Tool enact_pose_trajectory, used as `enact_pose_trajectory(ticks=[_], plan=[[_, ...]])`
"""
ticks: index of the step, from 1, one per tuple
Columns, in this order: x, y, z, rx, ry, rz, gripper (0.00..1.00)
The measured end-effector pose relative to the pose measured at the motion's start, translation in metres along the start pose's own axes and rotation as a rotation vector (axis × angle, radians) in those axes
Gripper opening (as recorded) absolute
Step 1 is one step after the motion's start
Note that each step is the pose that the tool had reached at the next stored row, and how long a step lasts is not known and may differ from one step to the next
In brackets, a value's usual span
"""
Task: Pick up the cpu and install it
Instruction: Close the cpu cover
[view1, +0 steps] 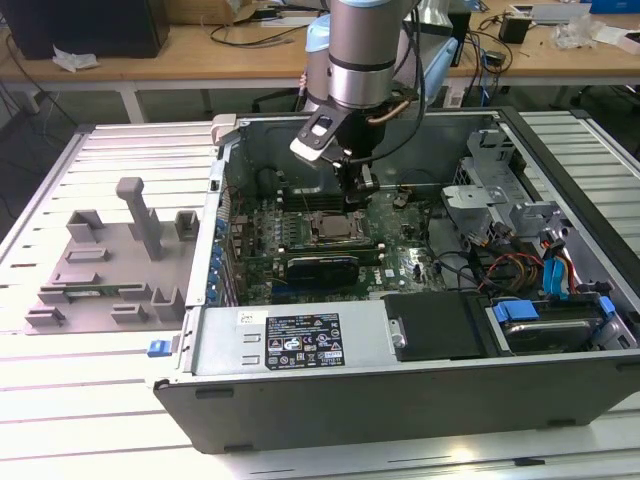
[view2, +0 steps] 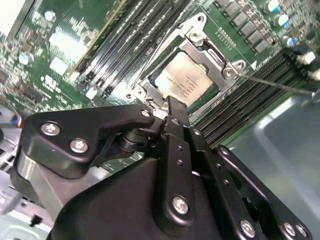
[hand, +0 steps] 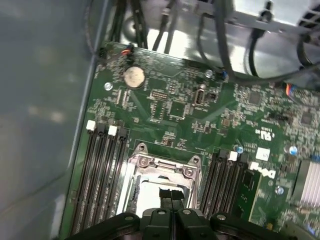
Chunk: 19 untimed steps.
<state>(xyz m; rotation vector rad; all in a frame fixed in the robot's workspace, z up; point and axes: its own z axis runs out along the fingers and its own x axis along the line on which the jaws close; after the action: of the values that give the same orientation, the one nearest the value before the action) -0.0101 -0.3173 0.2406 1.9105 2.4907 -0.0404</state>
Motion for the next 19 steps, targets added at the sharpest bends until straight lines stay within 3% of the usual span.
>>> enact_pose_trajectory(ticks=[8, 19], plan=[[0.0, 0.0, 0.0, -0.0032, -0.0041, -0.193, 0.11], [0.0, 0.0, 0.0, -0.007, -0.0087, -0.418, 0.11]])
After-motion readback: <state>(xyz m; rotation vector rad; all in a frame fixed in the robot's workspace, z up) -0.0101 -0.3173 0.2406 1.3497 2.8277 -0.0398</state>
